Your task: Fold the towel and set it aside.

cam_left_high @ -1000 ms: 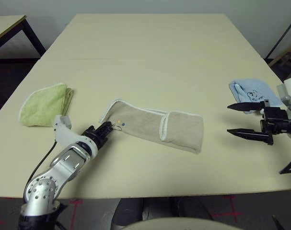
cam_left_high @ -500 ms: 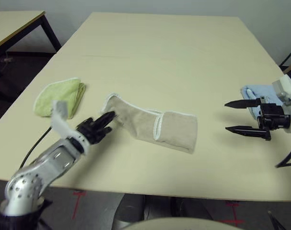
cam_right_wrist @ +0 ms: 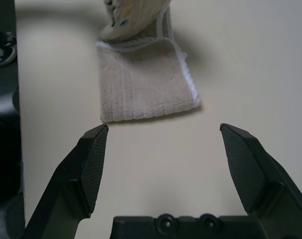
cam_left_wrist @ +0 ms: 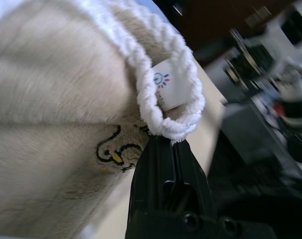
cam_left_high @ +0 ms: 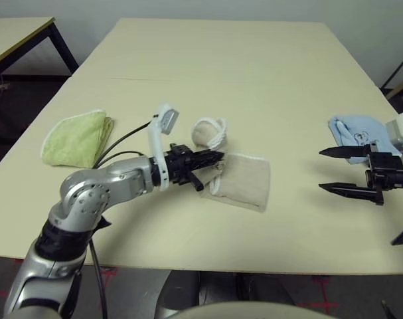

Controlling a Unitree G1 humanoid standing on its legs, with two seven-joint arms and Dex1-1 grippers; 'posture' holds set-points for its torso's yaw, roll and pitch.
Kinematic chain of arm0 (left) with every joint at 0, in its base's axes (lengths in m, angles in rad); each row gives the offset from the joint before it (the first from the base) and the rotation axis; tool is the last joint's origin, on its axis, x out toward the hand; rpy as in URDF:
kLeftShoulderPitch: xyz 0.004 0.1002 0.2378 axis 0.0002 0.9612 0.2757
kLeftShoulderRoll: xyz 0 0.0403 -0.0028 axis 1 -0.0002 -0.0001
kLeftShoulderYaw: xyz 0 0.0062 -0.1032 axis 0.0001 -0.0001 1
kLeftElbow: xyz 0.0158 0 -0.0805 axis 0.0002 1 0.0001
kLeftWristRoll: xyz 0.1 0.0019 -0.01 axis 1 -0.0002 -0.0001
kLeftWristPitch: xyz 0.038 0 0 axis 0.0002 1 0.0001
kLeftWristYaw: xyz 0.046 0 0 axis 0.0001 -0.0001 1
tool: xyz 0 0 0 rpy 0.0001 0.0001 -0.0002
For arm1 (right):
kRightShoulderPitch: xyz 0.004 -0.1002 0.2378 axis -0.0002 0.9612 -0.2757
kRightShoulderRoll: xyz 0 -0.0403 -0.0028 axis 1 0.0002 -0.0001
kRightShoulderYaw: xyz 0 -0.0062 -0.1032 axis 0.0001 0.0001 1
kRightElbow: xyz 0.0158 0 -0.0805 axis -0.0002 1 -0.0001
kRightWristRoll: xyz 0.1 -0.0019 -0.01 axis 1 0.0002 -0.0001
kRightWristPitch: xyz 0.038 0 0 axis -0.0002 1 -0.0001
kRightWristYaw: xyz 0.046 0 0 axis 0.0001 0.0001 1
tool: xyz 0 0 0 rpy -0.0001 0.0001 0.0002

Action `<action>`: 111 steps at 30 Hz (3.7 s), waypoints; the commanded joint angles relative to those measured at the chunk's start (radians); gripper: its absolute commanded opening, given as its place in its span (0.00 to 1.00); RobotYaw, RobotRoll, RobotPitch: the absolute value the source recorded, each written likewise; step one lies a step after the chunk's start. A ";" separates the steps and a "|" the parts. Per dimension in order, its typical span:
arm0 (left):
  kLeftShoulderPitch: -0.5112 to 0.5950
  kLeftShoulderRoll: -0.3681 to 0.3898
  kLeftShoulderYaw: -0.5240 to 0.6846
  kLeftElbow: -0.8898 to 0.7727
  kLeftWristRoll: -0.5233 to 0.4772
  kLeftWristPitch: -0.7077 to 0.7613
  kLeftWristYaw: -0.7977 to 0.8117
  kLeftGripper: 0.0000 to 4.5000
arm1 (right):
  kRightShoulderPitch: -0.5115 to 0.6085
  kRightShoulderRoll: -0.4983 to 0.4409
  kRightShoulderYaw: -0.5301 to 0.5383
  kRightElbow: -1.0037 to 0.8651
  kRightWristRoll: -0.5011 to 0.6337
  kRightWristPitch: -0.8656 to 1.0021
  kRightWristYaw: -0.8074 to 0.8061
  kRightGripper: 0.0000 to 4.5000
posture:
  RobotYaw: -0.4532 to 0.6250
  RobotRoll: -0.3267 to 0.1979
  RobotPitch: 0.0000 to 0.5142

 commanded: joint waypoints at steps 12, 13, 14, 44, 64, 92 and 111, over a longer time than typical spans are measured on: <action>-0.093 -0.165 -0.001 0.222 0.022 0.220 -0.133 0.16 | 0.010 -0.009 -0.020 -0.029 0.011 0.022 -0.015 1.00 | 0.46 0.62 0.16; -0.094 -0.186 0.019 0.234 0.002 0.232 -0.116 0.23 | 0.009 -0.009 -0.020 -0.028 0.011 0.023 -0.015 1.00 | 0.47 0.62 0.17; -0.097 -0.210 0.039 0.248 -0.021 0.248 -0.099 0.31 | 0.009 -0.009 -0.019 -0.026 0.010 0.023 -0.014 1.00 | 0.47 0.62 0.17; 0.002 -0.149 0.015 0.324 0.868 -0.667 -0.250 0.90 | -0.101 0.542 0.198 -0.137 -0.049 0.063 -0.540 1.00 | 0.51 0.62 0.17; 0.116 -0.228 -0.045 0.329 0.931 -0.597 -0.295 0.00 | -0.123 0.629 0.291 0.042 -0.150 -0.129 -0.521 0.01 | 0.52 0.62 0.14; 0.016 -0.246 0.006 0.419 0.992 -0.629 -0.358 0.00 | -0.177 0.647 0.232 0.155 -0.079 -0.104 -0.478 0.01 | 0.51 0.62 0.13; 0.003 -0.299 -0.035 0.651 1.128 -0.760 -0.337 0.00 | -0.201 0.688 0.325 0.407 -0.291 -0.232 -0.534 0.01 | 0.52 0.62 0.12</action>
